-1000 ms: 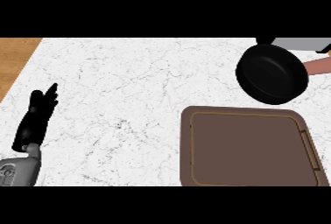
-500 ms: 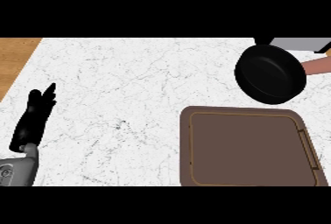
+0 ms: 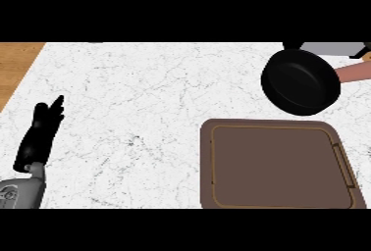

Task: Pick the squash from the tray and place it in the pot

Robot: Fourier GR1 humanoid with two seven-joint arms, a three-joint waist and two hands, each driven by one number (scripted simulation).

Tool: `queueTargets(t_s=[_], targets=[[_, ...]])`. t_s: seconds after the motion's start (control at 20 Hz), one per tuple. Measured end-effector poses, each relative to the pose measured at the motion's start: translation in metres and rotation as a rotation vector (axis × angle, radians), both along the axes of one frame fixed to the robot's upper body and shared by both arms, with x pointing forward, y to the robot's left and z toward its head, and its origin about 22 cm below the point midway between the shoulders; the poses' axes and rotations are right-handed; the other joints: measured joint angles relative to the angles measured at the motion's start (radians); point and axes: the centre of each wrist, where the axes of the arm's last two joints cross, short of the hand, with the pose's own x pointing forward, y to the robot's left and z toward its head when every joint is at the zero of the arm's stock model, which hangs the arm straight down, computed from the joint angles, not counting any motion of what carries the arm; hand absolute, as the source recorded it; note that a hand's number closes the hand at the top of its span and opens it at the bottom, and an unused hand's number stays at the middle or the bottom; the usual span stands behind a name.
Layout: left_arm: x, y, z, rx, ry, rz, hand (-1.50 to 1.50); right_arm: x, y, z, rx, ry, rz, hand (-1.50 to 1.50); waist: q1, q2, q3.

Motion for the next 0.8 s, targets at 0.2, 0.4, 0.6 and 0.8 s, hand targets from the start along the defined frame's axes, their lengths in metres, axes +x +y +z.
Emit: queueTargets(t_s=[0.2, 0.4, 0.6, 0.8], targets=[[-0.003, 0.005, -0.001, -0.001, -0.001, 0.005, 0.0, 0.012, 0.015, -0.025, 0.052, 0.074, 0.026, -1.5, -0.005, -0.002, 0.0], [-0.001, 0.005, 0.003, 0.003, -0.003, 0.009, 0.0, 0.022, 0.026, -0.038, 0.215, 0.122, 0.035, -1.5, -0.006, -0.002, 0.001], [0.001, 0.005, 0.002, 0.003, -0.005, 0.009, 0.0, 0.022, 0.018, -0.039, 0.419, 0.12, 0.002, -1.5, -0.006, 0.002, 0.001], [-0.002, 0.008, 0.001, 0.004, -0.005, 0.011, 0.0, 0.013, -0.006, -0.035, 0.588, 0.089, -0.058, -1.5, -0.001, 0.004, 0.002]])
